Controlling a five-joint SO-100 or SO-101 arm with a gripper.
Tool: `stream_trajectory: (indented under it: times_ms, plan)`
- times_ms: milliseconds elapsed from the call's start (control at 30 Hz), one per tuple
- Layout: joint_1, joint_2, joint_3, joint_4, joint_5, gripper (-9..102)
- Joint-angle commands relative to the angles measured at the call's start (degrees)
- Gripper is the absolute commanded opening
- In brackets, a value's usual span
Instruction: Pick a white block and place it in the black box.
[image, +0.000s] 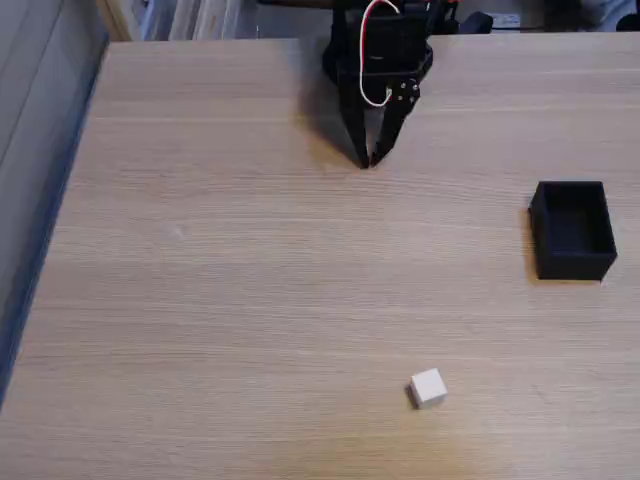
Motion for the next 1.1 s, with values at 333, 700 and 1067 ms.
stream_trajectory:
  times_ms: [333, 700, 1067]
  plan:
    - [-0.09, 0.35, 0.79, 0.09, 0.09, 0]
    - [0.53, -4.22, -3.69, -1.85, -5.36, 0]
    - [-6.06, -26.37, -21.97, -11.95, 1.58, 0]
